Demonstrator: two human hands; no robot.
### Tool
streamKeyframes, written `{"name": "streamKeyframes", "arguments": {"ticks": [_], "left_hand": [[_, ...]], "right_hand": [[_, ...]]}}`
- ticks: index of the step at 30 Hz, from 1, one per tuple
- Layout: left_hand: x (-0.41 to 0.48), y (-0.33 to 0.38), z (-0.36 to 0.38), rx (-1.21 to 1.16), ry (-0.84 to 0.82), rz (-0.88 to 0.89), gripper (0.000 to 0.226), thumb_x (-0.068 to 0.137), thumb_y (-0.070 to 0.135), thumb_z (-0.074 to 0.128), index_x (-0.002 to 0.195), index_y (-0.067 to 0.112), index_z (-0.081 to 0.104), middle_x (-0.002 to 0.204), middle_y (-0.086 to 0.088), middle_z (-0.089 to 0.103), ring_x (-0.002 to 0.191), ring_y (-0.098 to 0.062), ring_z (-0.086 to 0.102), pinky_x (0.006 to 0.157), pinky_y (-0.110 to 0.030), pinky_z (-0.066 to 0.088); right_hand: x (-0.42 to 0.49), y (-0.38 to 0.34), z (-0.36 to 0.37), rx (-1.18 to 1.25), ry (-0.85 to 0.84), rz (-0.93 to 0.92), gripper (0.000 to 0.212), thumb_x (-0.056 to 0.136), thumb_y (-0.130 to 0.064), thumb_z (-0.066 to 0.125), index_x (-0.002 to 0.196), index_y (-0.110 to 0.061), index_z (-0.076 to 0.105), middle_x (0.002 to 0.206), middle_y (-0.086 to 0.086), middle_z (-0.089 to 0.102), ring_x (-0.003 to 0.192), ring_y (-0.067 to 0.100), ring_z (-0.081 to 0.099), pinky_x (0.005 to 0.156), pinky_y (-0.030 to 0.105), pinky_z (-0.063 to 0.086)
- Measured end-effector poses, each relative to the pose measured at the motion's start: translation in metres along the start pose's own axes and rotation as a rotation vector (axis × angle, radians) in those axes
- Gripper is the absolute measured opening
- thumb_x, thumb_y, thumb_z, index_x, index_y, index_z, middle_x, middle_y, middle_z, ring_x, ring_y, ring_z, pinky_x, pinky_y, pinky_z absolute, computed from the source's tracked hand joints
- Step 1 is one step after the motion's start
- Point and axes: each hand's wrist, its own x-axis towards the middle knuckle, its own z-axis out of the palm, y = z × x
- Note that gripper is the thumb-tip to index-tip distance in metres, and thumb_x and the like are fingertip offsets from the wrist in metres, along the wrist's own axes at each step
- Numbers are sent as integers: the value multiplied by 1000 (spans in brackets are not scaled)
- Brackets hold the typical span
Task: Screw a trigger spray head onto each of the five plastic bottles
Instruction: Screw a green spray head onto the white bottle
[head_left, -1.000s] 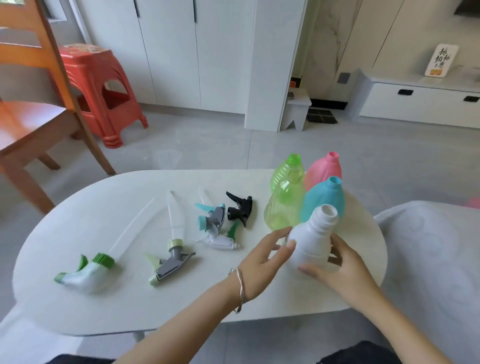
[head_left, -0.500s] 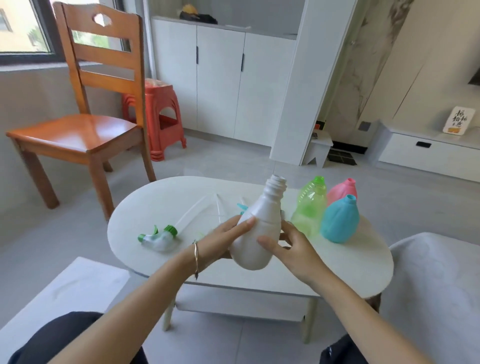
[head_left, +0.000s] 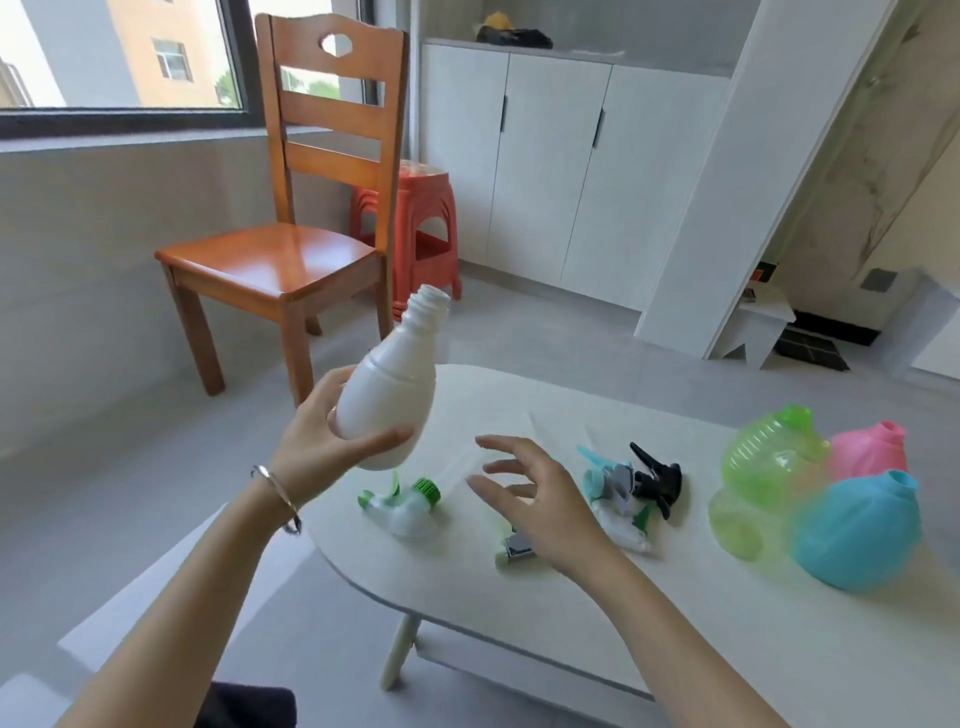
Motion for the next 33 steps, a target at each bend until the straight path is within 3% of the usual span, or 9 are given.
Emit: {"name": "streamKeyframes", "arguments": {"ticks": [4, 8, 11, 15, 20, 25, 29, 33], "left_hand": [[7, -36, -24, -3, 130, -85, 87, 39, 57, 76, 119, 33, 50, 111, 4, 60, 98, -13, 60, 67, -22, 48], [11, -56, -33, 26, 109, -107, 78, 39, 56, 78, 110, 43, 51, 110, 7, 60, 98, -12, 60, 72, -27, 52], [13, -65, -33, 43, 116, -118, 83, 39, 56, 78, 115, 38, 51, 110, 8, 60, 98, -11, 60, 72, -26, 51], [11, -72, -32, 38, 115, -114, 84, 39, 54, 78, 116, 34, 52, 109, 8, 61, 94, -6, 61, 66, -18, 49], [9, -71, -33, 22, 171, -94, 85, 39, 55, 78, 116, 35, 51, 108, 10, 61, 95, -7, 61, 68, -20, 50], [6, -66, -36, -41, 249, -62, 87, 41, 55, 79, 121, 35, 50, 110, 11, 60, 97, -6, 61, 73, -25, 52], [1, -67, -28, -20, 196, -73, 86, 40, 55, 79, 119, 35, 50, 110, 8, 62, 96, -9, 62, 67, -20, 53], [-1, -68, -11, 78, 122, -38, 84, 41, 56, 78, 117, 36, 50, 106, 12, 60, 92, -8, 62, 62, -21, 55]], "right_hand": [[25, 22, 32, -199, -123, -62, 36, 82, -37, 68, 117, -33, 59, 123, -20, 50, 110, -4, 50, 91, 14, 40], [40, 36, 52, -504, -194, -137, 52, 78, -44, 68, 127, -30, 55, 134, -15, 44, 125, 2, 36, 101, 19, 28], [49, 40, 63, -679, -269, -200, 55, 79, -46, 66, 130, -32, 50, 141, -16, 43, 132, 8, 29, 103, 26, 20], [59, 46, 67, -776, -300, -265, 52, 83, -42, 62, 132, -31, 48, 137, -13, 49, 129, 10, 34, 100, 24, 17], [63, 53, 63, -713, -312, -340, 48, 81, -39, 65, 127, -30, 53, 130, -14, 54, 123, 8, 39, 100, 21, 18], [68, 39, 44, -320, -64, -310, 43, 77, -37, 71, 118, -32, 58, 119, -22, 57, 112, 1, 49, 99, 19, 30], [74, 16, 4, 352, 144, -144, 35, 79, -27, 69, 112, -31, 58, 117, -14, 64, 110, 2, 58, 97, 20, 40], [77, 13, -33, 886, 257, -60, 40, 90, -30, 51, 128, -19, 51, 125, -5, 62, 122, 12, 55, 105, 29, 39]]}}
